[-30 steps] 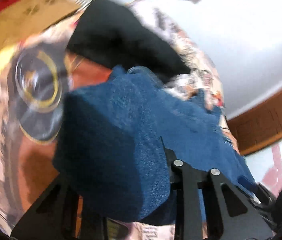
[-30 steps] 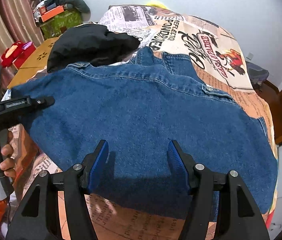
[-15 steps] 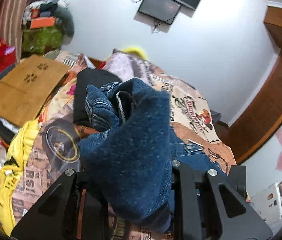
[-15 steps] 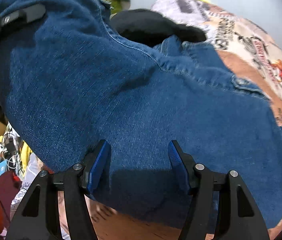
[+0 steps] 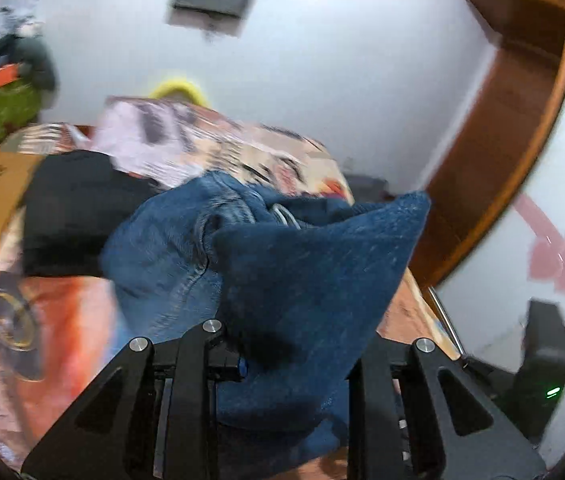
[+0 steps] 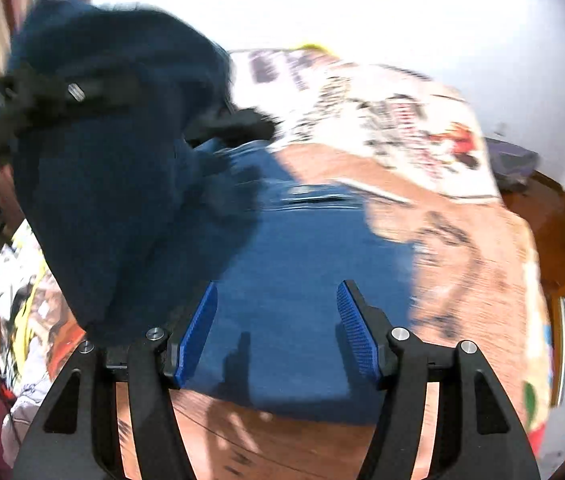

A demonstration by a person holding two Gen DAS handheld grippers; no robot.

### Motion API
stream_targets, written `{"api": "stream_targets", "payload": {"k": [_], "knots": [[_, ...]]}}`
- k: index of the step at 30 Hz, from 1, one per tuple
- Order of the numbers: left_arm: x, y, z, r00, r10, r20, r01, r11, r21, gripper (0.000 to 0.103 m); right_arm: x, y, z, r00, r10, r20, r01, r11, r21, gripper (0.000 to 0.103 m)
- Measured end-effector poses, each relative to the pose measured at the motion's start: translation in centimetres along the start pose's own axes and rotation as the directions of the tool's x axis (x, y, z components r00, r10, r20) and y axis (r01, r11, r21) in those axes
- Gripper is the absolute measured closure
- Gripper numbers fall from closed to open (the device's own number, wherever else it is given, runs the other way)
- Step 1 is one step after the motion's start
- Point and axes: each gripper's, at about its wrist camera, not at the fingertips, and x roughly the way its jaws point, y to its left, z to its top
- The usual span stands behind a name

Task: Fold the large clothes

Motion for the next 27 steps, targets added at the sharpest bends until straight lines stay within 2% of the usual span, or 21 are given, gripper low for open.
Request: {"api": "stream_targets", "payload": {"k": [1, 4, 6, 7, 8, 10, 11, 13, 14, 17, 20, 23, 27], "knots": [[1.3, -1.1, -0.5, 0.999, -0.022, -0.036, 0.022, 1.000, 0.008, 0.081, -0.7, -1.0, -0.4, 1.000, 0.012, 0.020, -0.012, 1.000, 0.027, 0.045], [6.0, -3.6, -2.7, 0.982, -0.040, -0.183, 0.048, 0.998, 0.039, 0.081, -2.3, -4.1, -1.7, 0.998, -0.053, 0.024, 0.050, 0.994, 0.093, 0.044], [8.7, -4.9, -4.9, 0.962, -0.014, -0.272, 0.042, 0.994, 0.100, 0.081, -2.8, -5.8, -2.6, 0.997, -0.078, 0.008, 0.077, 0.989, 0.127, 0.044], [9.8, -5.4, -6.0, 0.953, 0.023, -0.303, 0.025, 0.988, 0.151, 0.081, -2.9, -6.6, -3.1, 0.996, -0.089, -0.004, 0.089, 0.985, 0.145, 0.044], [10.2, -5.8, -6.6, 0.949, 0.046, -0.312, 0.014, 0.982, 0.188, 0.079, -3.0, -7.1, -3.4, 0.995, -0.096, -0.011, 0.096, 0.983, 0.157, 0.044], [9.9, -6.6, -7.3, 0.953, 0.075, -0.294, 0.004, 0.966, 0.260, 0.077, -3.1, -8.0, -4.0, 0.995, -0.099, -0.023, 0.102, 0.978, 0.180, 0.044], [9.6, -6.7, -7.3, 0.953, 0.080, -0.293, 0.007, 0.959, 0.285, 0.071, -3.1, -8.3, -4.1, 0.995, -0.098, -0.028, 0.101, 0.977, 0.188, 0.044], [9.1, -6.5, -7.3, 0.946, 0.050, -0.320, 0.046, 0.957, 0.287, 0.060, -3.2, -8.5, -4.4, 0.995, -0.091, -0.027, 0.095, 0.977, 0.192, 0.044], [8.6, -6.2, -6.9, 0.942, 0.011, -0.336, 0.081, 0.962, 0.259, 0.054, -3.3, -8.5, -4.4, 0.996, -0.086, -0.024, 0.089, 0.977, 0.193, 0.044], [7.2, -6.0, -6.7, 0.932, -0.033, -0.360, 0.123, 0.966, 0.228, 0.051, -4.3, -8.6, -4.7, 0.997, -0.078, -0.008, 0.079, 0.977, 0.198, 0.044], [5.4, -5.8, -6.2, 0.943, -0.042, -0.330, 0.136, 0.954, 0.268, 0.048, -4.4, -8.5, -4.1, 0.999, -0.046, 0.016, 0.042, 0.977, 0.208, 0.044], [3.4, -5.1, -5.9, 0.953, -0.028, -0.302, 0.124, 0.944, 0.305, 0.045, -4.6, -7.9, -3.5, 0.999, 0.018, 0.051, -0.029, 0.972, 0.234, 0.045], [0.7, -2.8, -4.5, 0.965, -0.026, -0.261, 0.106, 0.950, 0.293, 0.043, -4.2, -6.7, -2.1, 0.993, 0.096, 0.070, -0.110, 0.963, 0.244, 0.045]]}}
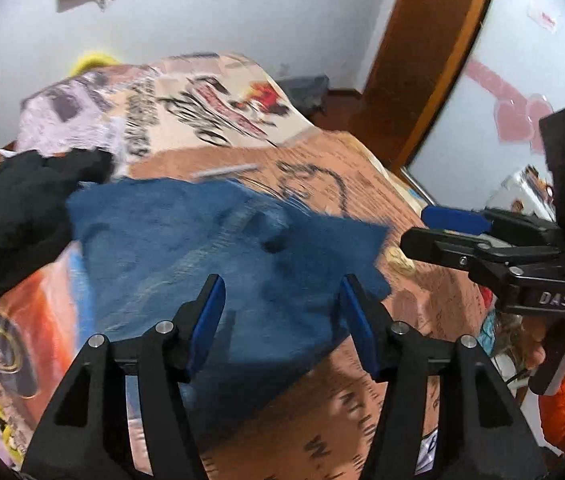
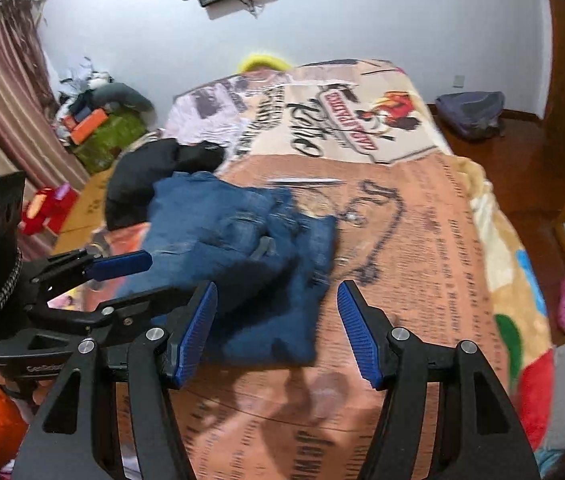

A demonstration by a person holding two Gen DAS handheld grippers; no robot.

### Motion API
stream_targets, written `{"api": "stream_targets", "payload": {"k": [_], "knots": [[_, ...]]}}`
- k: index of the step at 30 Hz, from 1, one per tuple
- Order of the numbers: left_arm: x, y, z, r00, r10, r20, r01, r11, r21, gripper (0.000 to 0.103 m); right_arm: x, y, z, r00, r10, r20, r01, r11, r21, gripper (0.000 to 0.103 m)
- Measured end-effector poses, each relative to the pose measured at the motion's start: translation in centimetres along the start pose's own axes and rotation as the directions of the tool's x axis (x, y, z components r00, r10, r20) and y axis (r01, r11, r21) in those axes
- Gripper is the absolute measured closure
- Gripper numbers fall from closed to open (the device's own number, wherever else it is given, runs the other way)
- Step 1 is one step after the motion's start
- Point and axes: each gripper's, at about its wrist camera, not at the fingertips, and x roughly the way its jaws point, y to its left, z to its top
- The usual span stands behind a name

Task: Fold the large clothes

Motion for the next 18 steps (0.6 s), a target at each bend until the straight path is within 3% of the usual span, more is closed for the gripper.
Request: {"api": "stream_targets", "payload": {"k": [4, 6, 11, 18], "knots": [[-1.9, 3.2, -0.5, 0.994, 0.098, 0.047, -0.098, 0.995, -0.006, 0.034, 1.5, 1.5, 0.6, 0.999, 0.038, -0.015, -0.038, 0.999, -0.006, 0.044], [-1.5, 4.9, -1.3, 0.990, 0.136, 0.021, -0.136, 0.990, -0.024, 0.034, 2.5, 2.0, 0.4, 0.998, 0.049, -0.043, -0.049, 0.999, 0.003, 0.044], [2.5, 7.5, -5.0, 0.984, 0.122, -0.129, -0.133, 0.988, -0.075, 0.033, 4.8, 1.6, -0.9, 0.994, 0.028, -0.102, -0.022, 0.998, 0.057, 0.044], [3.3, 8.2, -6.3, 0.992, 0.082, -0.097, -0.097, 0.983, -0.158, 0.033, 6.2, -0.8, -1.7, 0.986, 0.100, -0.131, -0.073, 0.977, 0.198, 0.044]]}}
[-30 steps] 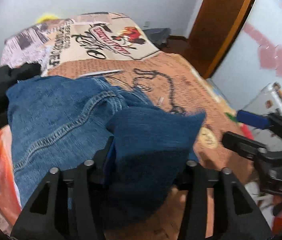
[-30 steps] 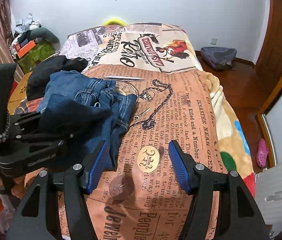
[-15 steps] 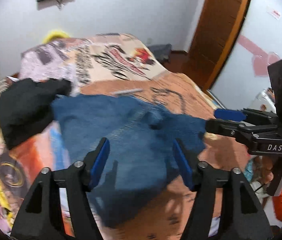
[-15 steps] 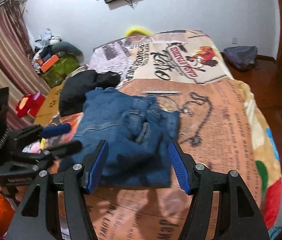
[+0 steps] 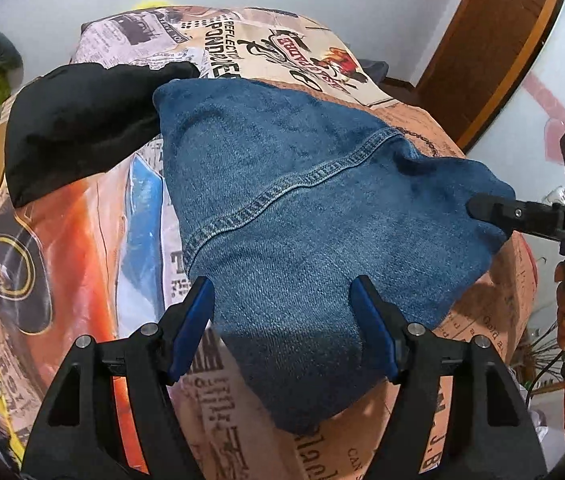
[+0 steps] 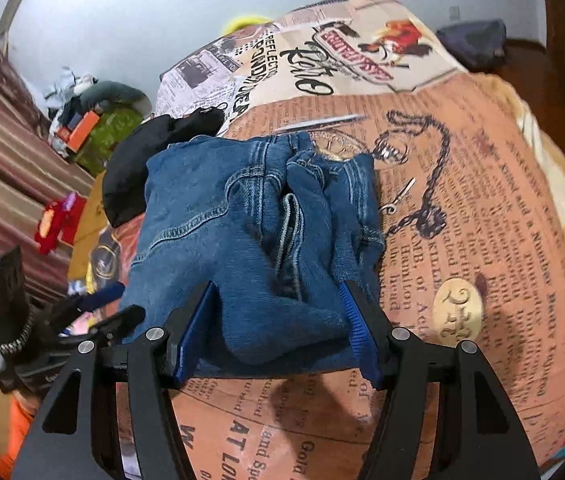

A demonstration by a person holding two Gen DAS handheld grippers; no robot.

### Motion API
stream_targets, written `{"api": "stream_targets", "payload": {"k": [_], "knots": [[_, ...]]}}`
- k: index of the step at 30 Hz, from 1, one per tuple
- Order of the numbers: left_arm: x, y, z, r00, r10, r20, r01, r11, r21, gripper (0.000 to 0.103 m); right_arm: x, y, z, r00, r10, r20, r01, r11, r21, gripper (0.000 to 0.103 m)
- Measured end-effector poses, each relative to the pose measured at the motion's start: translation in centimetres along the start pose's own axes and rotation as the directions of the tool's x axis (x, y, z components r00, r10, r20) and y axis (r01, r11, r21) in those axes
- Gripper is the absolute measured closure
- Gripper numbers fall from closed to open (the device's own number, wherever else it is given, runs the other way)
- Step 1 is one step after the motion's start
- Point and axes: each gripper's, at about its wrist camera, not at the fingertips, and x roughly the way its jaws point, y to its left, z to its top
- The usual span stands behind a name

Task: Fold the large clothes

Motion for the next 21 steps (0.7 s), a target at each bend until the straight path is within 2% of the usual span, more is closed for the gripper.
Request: {"api": "stream_targets", "payload": {"k": [4, 6, 8, 11, 16, 18, 21], "knots": [[-0.3, -0.5, -0.7, 0.999, 0.031, 0.023, -0.032, 0.999, 0.024, 0.032, 0.6, -0.1, 0.4, 1.000, 0.019, 0.003, -0.019, 1.000, 0.005, 0.046], [-0.4, -0.6, -0.7, 0.999, 0.038, 0.025, -0.039, 0.999, 0.027, 0.032, 0.5, 0.3, 0.6, 1.000, 0.011, 0.017, -0.011, 1.000, -0.005, 0.056], [-0.5, -0.7, -0.5, 0.999, 0.048, 0.024, -0.049, 0.998, 0.032, 0.032, 0.2, 1.2, 0.9, 0.999, 0.030, 0.024, -0.029, 0.998, -0.054, 0.075], [-1.5, -1.2, -0.1, 0.996, 0.079, 0.047, -0.082, 0.995, 0.052, 0.032, -0.2, 2.4, 1.5, 1.000, 0.016, 0.022, -0.013, 0.992, -0.127, 0.083], [-3.3, -2.9, 0.1, 0.984, 0.136, 0.118, -0.151, 0.980, 0.131, 0.032, -2.8, 4.2, 2.0, 0.997, -0.006, 0.076, 0.026, 0.966, -0.256, 0.086], [-2.9, -3.2, -0.1, 0.984, 0.143, 0.107, -0.158, 0.976, 0.147, 0.032, -2.6, 3.9, 1.8, 0.996, -0.042, 0.084, 0.064, 0.958, -0.280, 0.086], [-1.8, -2.9, -0.6, 0.989, 0.130, 0.068, -0.138, 0.983, 0.123, 0.032, -0.3, 1.2, 1.0, 0.996, -0.081, 0.025, 0.084, 0.969, -0.233, 0.085]]}}
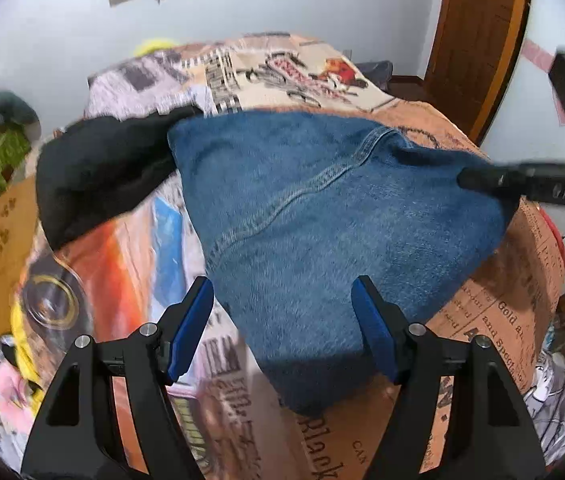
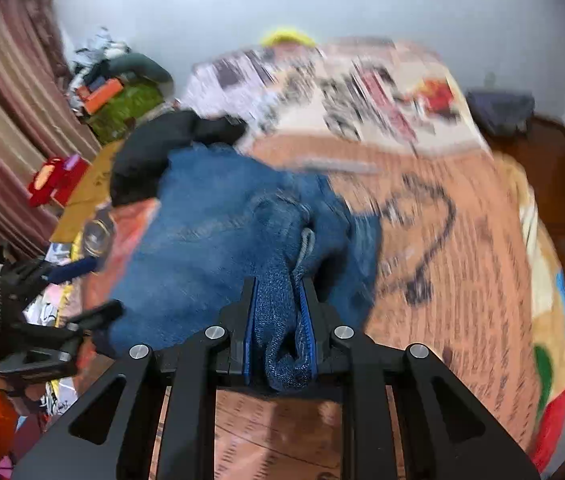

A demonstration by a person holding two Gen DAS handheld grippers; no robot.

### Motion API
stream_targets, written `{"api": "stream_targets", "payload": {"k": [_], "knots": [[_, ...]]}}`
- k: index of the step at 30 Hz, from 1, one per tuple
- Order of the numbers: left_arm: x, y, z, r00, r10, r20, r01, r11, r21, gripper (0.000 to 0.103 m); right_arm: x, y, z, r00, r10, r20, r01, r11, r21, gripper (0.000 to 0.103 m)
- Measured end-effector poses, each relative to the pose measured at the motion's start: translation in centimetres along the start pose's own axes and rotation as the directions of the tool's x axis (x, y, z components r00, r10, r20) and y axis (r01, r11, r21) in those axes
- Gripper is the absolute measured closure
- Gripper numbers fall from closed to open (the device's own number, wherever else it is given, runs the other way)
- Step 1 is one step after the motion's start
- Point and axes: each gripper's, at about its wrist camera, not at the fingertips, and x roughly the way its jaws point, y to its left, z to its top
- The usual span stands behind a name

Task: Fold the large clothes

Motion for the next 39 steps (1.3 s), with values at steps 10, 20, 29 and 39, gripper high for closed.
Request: {"api": "stream_targets", "payload": {"k": [10, 20, 29, 39], "knots": [[-0.1, 0.3, -0.3, 1.000, 0.006, 0.009, -0.006, 1.000, -0.021, 0.032, -1.1, -0.4, -0.5, 0.998, -0.059, -0.007, 0.058, 0.997, -0.051, 0.058], [-0.7, 1.2, 0.5, 0.999, 0.025, 0.037, -0.024, 0.999, -0.040, 0.032, -1.6, 0.2, 3.3, 0.999, 0.032, -0.019, -0.032, 0.999, 0.021, 0.051], [0.4, 5.8, 1.8, 0.997, 0.064, 0.040, -0.055, 0.978, -0.204, 0.032, 3.4, 2.7, 4.3, 0.992, -0.073, -0.106, 0.048, 0.973, -0.224, 0.047], [5.6, 9.0, 1.5, 0.973, -0.226, -0.049, 0.186, 0.891, -0.414, 0.032, 6.4, -5.7, 3.8, 0.961, 0.137, -0.241, -0.114, 0.988, 0.107, 0.021]]}}
